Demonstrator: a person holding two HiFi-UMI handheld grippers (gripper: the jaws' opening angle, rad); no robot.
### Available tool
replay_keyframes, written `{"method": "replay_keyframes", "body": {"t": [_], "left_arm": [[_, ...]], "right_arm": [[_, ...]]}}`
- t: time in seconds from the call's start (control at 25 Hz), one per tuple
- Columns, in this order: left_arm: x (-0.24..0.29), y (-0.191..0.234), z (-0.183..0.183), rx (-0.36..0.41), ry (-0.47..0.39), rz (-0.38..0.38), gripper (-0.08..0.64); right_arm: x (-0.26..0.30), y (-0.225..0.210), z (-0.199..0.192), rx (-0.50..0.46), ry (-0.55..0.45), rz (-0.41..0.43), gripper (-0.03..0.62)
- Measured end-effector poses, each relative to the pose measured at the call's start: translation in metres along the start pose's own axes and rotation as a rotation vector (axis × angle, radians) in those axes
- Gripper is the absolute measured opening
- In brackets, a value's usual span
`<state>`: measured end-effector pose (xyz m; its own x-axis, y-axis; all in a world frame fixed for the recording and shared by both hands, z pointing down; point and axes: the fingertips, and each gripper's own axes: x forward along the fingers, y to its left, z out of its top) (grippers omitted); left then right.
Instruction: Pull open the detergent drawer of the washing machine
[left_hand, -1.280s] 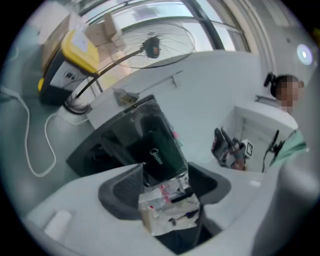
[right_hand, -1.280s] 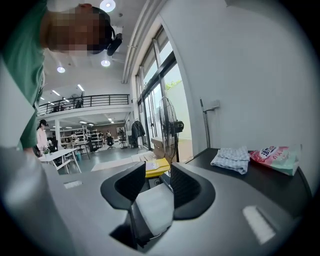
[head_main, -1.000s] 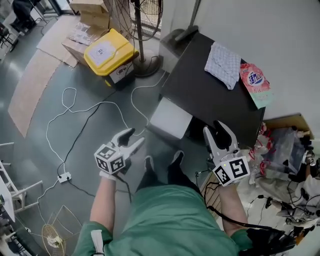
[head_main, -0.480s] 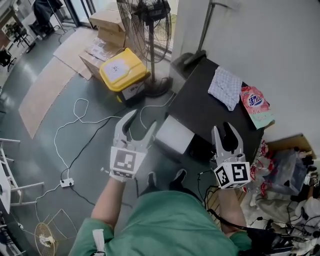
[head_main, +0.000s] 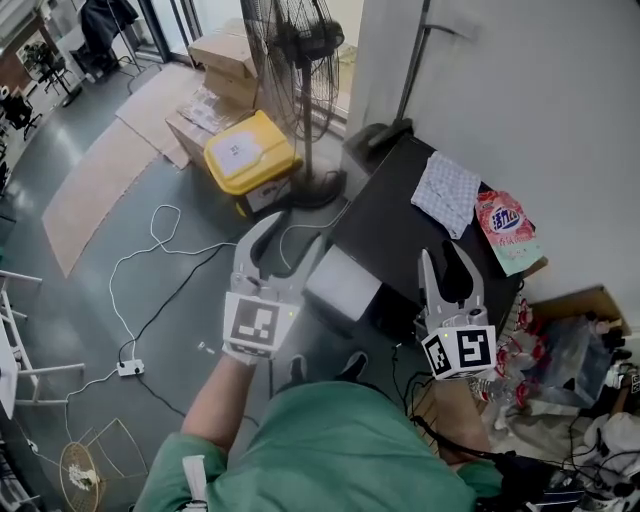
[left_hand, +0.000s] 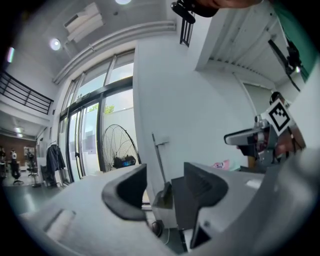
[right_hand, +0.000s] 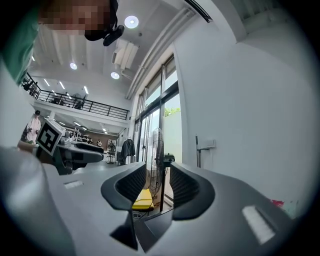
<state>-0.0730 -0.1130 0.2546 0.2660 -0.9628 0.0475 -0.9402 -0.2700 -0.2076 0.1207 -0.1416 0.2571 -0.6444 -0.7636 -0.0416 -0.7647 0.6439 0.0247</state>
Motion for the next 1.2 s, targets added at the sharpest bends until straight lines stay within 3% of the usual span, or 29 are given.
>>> {"method": "replay_keyframes", "body": {"t": [0.36,0.52,0.68,1.2], "left_arm": [[0.013,0.011,-0.012,-0.011,0.034,0.041,0.229],[0.017,0.019,-0.020,-0.024,0.045,0.054,0.229],[0.022,0.022,-0.023,-0.028,0.048,0.050,0.229],[0.019,0.026,-0.026,-0.048,0.049,0.032,0.230]], "right_arm": [[0.024,0.000,-0.010,-0.072,0.024,0.064,0.147],[0.033,-0.001,-0.017,-0.061,0.037,0.065,0.147],[0.039,-0.005,-0.016,-0.046,0.033,0.051,0.104],[0.042,0.004,-0.017,-0.067,0.032,0.054,0.105]]}}
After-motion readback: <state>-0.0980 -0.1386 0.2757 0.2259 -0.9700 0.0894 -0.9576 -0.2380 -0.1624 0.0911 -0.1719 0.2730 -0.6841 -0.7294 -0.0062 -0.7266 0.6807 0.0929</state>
